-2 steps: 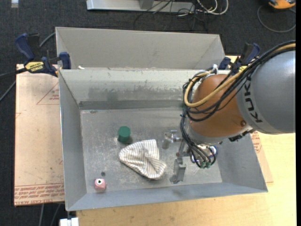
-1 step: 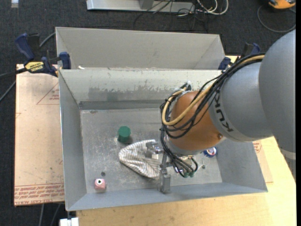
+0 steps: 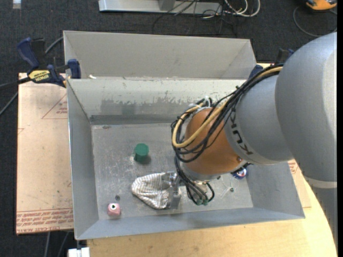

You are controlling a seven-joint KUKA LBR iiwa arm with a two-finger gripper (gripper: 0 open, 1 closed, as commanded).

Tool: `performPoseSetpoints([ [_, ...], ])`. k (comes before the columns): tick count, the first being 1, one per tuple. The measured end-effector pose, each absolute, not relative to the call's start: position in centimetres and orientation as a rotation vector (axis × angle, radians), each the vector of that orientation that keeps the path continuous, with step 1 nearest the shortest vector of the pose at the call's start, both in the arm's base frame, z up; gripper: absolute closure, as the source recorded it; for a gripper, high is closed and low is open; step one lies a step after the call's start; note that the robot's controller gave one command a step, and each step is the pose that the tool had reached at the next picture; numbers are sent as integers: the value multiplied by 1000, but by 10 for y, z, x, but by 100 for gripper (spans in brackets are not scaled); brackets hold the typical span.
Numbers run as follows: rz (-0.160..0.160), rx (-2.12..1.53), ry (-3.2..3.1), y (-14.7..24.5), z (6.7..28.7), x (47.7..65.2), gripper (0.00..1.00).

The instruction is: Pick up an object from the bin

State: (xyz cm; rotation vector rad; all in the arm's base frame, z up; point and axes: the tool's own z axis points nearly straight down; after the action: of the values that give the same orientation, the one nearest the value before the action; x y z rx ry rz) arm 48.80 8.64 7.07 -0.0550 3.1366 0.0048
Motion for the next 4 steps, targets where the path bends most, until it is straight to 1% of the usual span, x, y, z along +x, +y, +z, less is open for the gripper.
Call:
performPoseSetpoints([
  [1, 5, -54, 3137, 86, 71, 488, 100],
  [2, 9, -20, 3132, 87, 71, 531, 100],
  [4, 9, -18, 3132, 87, 71, 531, 100],
])
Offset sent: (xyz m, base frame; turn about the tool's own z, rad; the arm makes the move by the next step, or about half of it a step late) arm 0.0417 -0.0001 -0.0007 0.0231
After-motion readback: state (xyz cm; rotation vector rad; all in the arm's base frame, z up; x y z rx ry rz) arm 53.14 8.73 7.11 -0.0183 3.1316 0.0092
